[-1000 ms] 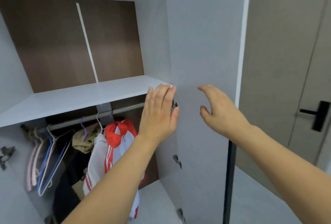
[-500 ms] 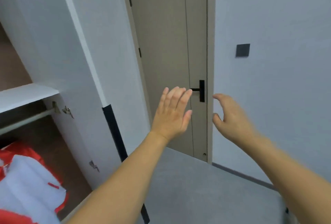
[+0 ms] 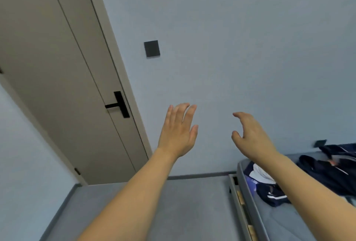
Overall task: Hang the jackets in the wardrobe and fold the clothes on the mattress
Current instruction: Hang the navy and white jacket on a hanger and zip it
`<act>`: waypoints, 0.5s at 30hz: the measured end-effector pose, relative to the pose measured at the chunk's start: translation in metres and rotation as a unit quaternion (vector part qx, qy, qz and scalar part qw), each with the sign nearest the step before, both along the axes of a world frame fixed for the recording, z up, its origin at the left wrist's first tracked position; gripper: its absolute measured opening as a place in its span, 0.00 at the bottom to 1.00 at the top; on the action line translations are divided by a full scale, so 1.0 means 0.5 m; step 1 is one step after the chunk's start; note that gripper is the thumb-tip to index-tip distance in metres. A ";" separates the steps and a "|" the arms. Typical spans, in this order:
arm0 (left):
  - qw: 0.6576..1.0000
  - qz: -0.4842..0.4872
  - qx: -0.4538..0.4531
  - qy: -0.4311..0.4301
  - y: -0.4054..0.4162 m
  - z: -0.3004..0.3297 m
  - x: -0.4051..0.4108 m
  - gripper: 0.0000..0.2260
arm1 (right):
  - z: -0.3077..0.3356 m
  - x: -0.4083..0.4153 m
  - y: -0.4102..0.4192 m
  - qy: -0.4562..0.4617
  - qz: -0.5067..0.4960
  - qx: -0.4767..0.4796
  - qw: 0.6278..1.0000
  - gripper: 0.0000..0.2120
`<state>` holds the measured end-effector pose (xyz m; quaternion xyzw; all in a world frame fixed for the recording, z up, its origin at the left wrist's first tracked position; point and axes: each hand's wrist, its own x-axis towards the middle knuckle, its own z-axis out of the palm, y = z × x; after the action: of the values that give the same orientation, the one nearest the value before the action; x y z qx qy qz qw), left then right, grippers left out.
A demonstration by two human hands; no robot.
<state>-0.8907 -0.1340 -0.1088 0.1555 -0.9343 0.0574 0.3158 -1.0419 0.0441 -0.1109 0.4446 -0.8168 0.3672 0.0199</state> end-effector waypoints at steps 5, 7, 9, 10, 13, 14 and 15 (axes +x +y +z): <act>0.996 -0.058 0.047 -0.042 -0.010 -0.087 -0.228 0.25 | -0.093 -0.166 0.046 -0.081 -0.088 0.037 0.992 0.26; 0.992 -0.074 0.061 -0.081 -0.002 -0.134 -0.318 0.25 | -0.134 -0.244 0.077 -0.117 -0.130 0.053 0.983 0.27; 0.986 -0.081 0.063 -0.133 0.007 -0.186 -0.405 0.25 | -0.182 -0.325 0.108 -0.151 -0.177 0.054 0.971 0.26; 0.982 -0.079 0.064 -0.159 0.012 -0.211 -0.447 0.26 | -0.208 -0.367 0.123 -0.167 -0.199 0.054 0.964 0.26; 0.972 -0.074 0.078 -0.211 0.022 -0.287 -0.578 0.26 | -0.302 -0.490 0.162 -0.229 -0.240 0.064 0.941 0.27; 0.968 -0.074 0.089 -0.223 0.025 -0.315 -0.621 0.26 | -0.339 -0.530 0.171 -0.253 -0.255 0.065 0.931 0.27; 0.964 -0.073 0.107 -0.234 0.027 -0.348 -0.663 0.27 | -0.377 -0.568 0.178 -0.280 -0.275 0.065 0.918 0.28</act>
<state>-1.2223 -0.1204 -0.2825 0.1015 -0.9917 -0.0310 0.0732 -1.3260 0.1332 -0.2993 0.0823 -0.9012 0.4025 -0.1381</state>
